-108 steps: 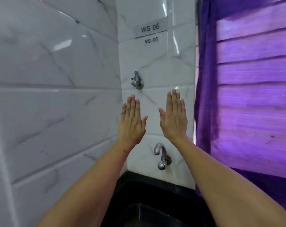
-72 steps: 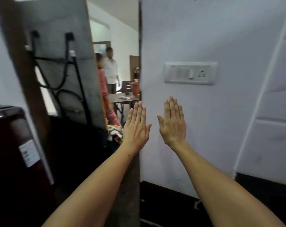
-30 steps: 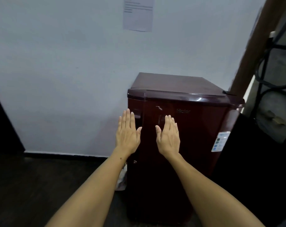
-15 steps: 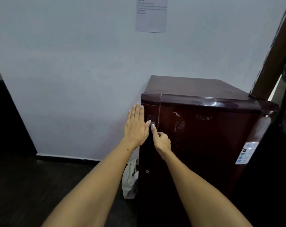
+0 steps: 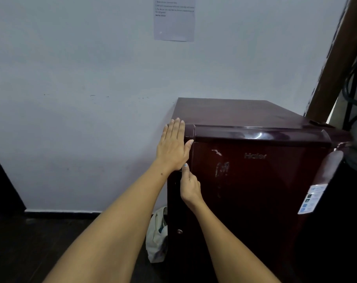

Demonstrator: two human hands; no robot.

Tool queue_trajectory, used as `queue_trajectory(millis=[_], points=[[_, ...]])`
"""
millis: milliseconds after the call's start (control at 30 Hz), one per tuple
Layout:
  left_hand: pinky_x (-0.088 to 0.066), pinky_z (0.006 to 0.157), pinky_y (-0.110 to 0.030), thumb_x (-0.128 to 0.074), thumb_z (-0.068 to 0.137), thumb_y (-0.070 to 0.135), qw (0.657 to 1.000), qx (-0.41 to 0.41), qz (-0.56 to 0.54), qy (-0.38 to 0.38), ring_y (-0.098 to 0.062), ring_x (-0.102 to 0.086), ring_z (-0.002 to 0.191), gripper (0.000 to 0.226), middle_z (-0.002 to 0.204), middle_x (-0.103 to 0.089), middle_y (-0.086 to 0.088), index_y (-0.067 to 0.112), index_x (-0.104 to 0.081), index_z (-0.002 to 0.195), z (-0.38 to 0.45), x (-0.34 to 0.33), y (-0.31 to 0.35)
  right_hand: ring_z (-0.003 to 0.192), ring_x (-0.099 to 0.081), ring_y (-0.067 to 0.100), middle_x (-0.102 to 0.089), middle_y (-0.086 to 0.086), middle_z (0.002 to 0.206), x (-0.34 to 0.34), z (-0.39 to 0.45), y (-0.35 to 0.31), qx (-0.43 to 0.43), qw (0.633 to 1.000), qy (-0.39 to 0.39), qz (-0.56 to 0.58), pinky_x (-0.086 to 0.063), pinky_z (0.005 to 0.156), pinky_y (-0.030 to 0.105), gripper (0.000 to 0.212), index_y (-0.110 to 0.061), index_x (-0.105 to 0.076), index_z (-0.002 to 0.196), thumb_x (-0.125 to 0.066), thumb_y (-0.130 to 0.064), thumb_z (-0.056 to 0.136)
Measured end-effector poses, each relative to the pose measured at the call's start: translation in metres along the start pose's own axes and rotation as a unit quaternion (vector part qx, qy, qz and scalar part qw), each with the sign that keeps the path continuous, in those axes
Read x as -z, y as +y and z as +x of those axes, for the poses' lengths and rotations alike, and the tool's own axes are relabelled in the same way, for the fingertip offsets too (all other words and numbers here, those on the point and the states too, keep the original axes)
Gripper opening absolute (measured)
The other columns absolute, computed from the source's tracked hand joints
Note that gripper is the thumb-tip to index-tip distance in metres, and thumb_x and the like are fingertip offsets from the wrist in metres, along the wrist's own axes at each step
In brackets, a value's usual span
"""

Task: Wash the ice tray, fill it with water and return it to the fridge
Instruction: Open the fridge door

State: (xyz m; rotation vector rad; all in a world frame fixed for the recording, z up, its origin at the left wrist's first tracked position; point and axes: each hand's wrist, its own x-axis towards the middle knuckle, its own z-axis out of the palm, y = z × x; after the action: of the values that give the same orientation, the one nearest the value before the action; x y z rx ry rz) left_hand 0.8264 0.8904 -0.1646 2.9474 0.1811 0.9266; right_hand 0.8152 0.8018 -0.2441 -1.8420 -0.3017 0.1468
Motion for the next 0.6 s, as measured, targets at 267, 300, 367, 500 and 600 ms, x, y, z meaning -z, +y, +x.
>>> queue_trajectory(millis=[267, 300, 367, 500, 600], points=[[0.004, 0.119, -0.035, -0.025, 0.100, 0.041, 0.999, -0.011, -0.009, 0.050, -0.024, -0.002, 0.147, 0.064, 0.157, -0.013, -0.013, 0.002, -0.013, 0.149, -0.001, -0.011, -0.002, 0.070, -0.065, 0.017, -0.070, 0.009, 0.076, -0.008, 0.004, 0.008, 0.046, 0.998, 0.035, 0.035, -0.048, 0.064, 0.026, 0.065, -0.008, -0.068, 0.090, -0.020, -0.050, 0.101], [0.004, 0.119, -0.035, -0.027, 0.100, 0.040, 0.998, -0.013, -0.013, 0.052, -0.025, -0.002, 0.147, 0.063, 0.157, -0.013, -0.013, 0.002, -0.013, 0.149, -0.001, -0.012, -0.002, 0.068, -0.064, 0.015, -0.070, 0.010, 0.076, -0.007, 0.004, 0.007, 0.050, 0.997, 0.036, 0.037, -0.046, 0.062, 0.024, 0.063, -0.008, -0.068, 0.089, -0.021, -0.047, 0.102], [0.004, 0.119, -0.034, -0.028, 0.101, 0.038, 0.998, -0.016, -0.015, 0.055, -0.025, -0.002, 0.147, 0.062, 0.157, -0.013, -0.013, 0.002, -0.013, 0.149, -0.001, -0.013, -0.003, 0.066, -0.062, 0.014, -0.070, 0.013, 0.077, -0.007, 0.004, 0.007, 0.047, 0.997, 0.037, 0.053, -0.046, 0.062, 0.025, 0.064, -0.005, -0.068, 0.087, -0.022, -0.047, 0.102], [0.005, 0.119, -0.034, -0.028, 0.101, 0.038, 0.998, -0.020, -0.019, 0.057, -0.024, -0.002, 0.147, 0.062, 0.157, -0.013, -0.012, 0.002, -0.012, 0.149, -0.001, -0.013, -0.004, 0.066, -0.062, 0.015, -0.067, 0.009, 0.071, -0.008, 0.004, 0.008, 0.016, 0.996, 0.019, 0.091, -0.049, 0.068, 0.032, 0.067, -0.001, -0.066, 0.081, -0.026, -0.050, 0.101], [0.006, 0.119, -0.033, -0.026, 0.101, 0.039, 0.998, -0.016, -0.023, 0.054, -0.024, 0.000, 0.147, 0.062, 0.158, -0.011, -0.012, 0.003, -0.010, 0.149, -0.002, -0.014, -0.004, 0.073, -0.063, 0.020, -0.067, 0.008, 0.074, -0.006, 0.003, 0.008, -0.008, 0.994, -0.005, 0.110, -0.052, 0.080, 0.043, 0.063, -0.012, -0.066, 0.077, -0.027, -0.056, 0.098]])
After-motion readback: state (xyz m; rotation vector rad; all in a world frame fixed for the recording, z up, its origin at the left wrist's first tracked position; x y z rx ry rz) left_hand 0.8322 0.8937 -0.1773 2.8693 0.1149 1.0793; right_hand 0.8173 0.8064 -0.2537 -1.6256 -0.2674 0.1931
